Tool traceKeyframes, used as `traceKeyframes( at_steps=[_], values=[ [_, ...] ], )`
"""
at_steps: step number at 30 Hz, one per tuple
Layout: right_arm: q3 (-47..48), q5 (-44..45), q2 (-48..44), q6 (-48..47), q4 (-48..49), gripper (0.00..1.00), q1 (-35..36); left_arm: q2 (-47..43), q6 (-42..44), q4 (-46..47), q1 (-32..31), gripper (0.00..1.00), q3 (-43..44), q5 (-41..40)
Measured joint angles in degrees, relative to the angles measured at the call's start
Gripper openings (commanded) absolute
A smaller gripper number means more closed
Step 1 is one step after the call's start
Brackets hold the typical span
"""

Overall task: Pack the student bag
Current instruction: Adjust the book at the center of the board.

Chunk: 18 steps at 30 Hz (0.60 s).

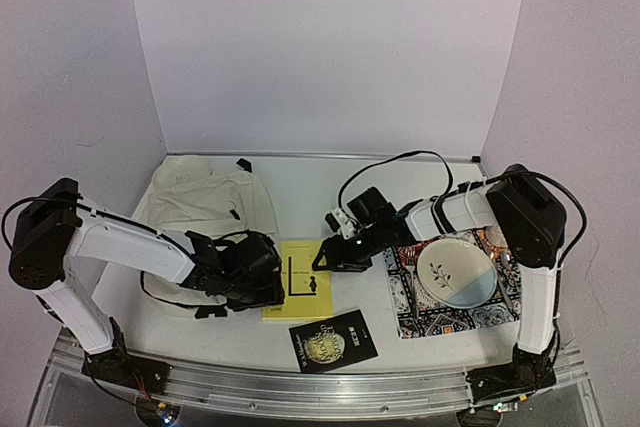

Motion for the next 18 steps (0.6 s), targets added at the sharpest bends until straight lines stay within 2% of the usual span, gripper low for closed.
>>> traceKeyframes(
  at_steps=[5, 10, 18],
  values=[
    [-0.5, 1.2, -0.4, 0.9, 0.5, 0.64, 0.5, -1.3, -0.6, -4.8, -0.8, 0.67, 0.0, -1.0],
    [-0.5, 1.6, -0.5, 1.3, 0.5, 0.64, 0.7, -1.0, -0.6, -5.3, -0.8, 0.65, 0.0, -0.9],
    [-0.7, 1.6, -0.5, 2.1, 0.9, 0.64, 1.0, 3.0, -0.1, 2.2, -0.8, 0.62, 0.7, 2.7]
  ],
)
